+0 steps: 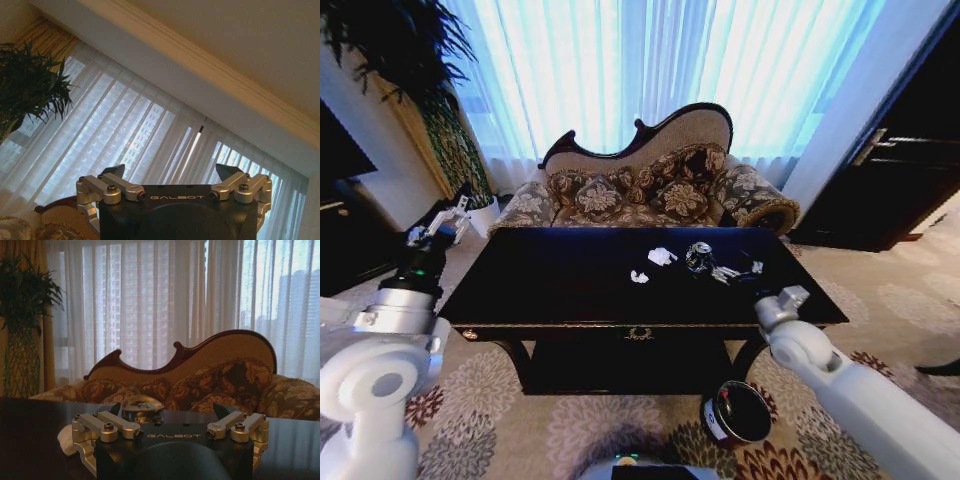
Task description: Move to the front of the table and place the trash on the table into the trash bin.
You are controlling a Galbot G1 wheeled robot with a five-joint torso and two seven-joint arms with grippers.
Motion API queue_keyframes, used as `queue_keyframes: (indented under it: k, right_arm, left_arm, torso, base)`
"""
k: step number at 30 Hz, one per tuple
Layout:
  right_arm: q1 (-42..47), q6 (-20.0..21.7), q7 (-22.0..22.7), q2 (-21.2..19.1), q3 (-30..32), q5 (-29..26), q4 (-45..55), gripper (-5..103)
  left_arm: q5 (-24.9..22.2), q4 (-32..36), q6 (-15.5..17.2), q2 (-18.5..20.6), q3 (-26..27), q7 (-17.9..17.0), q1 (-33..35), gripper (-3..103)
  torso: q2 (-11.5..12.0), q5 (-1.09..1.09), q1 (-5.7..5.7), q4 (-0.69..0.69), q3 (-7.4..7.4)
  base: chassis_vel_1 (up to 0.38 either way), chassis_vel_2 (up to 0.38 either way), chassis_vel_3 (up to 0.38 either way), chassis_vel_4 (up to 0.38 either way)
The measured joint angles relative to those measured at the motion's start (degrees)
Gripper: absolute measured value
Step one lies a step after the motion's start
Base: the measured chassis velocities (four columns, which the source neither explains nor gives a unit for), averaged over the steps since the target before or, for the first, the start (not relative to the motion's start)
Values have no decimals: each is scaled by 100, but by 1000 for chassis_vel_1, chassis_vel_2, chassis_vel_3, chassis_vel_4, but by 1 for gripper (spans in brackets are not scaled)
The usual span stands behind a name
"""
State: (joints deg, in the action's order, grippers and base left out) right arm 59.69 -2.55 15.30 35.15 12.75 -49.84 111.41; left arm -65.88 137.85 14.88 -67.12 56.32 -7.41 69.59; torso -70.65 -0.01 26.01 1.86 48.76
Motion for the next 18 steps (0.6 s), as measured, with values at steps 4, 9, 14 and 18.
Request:
queue_keyframes:
  k: [4,9,14,18]
  right_arm:
    - [-431,-81,-13,18,-541,5,-316,100]
    - [-694,-112,-14,79,-841,22,-531,100]
    - [-858,-115,-14,80,-958,23,-640,100]
    - [-935,-116,-28,61,-1037,22,-713,100]
  left_arm:
    - [4,-20,-3,24,47,13,17,100]
    - [23,-20,-4,16,63,17,53,100]
    - [33,-11,-6,9,75,21,62,100]
    - [47,0,-6,-9,61,24,66,100]
  torso:
    - [0,0,-1,0,0]
    - [0,0,0,0,0]
    - [0,0,-1,0,0]
    - [-1,0,-1,1,0]
  base:
    - [0,0,0,0]
    - [0,0,0,0]
    - [0,0,0,0]
    - [0,0,0,0]
